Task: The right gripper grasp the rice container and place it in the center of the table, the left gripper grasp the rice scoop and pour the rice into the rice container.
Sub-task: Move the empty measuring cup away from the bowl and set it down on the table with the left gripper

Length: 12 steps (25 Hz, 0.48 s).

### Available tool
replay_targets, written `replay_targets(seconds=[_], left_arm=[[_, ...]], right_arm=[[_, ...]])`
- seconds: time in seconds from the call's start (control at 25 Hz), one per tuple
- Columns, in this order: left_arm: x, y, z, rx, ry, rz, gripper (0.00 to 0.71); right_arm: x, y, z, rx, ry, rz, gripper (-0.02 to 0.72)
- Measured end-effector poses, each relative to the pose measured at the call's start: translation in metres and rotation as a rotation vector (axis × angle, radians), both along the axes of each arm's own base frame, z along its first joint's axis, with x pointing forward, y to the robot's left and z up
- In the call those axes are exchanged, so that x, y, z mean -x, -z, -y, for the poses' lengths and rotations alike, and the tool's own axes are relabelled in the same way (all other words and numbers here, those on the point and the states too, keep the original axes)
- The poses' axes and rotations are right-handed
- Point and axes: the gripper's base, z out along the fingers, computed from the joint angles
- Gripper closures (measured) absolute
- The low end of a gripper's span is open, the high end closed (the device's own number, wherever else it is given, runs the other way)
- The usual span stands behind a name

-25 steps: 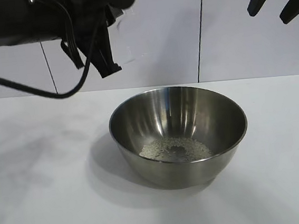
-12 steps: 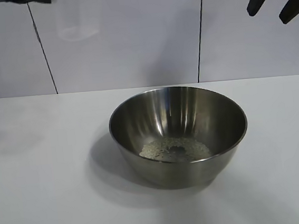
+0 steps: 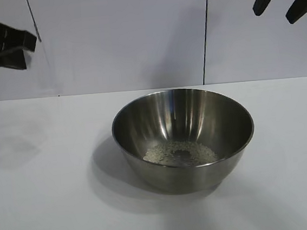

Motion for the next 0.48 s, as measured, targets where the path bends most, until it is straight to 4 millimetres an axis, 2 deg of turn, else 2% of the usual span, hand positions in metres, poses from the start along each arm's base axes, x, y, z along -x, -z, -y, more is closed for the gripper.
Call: replay_targets(seconds=[0.28, 0.48], left_arm=[[0.01, 0.029, -0.021, -0.054, -0.198, 0.064, 0.702], [0.025, 0.041, -0.017, -0.049, -0.168, 0.185, 0.702]], right_arm=[[0.0, 0.0, 0.0, 0.0, 0.001, 0.005, 0.295], [-0.001, 0.0, 0.0, 0.0, 0.002, 0.008, 0.295]])
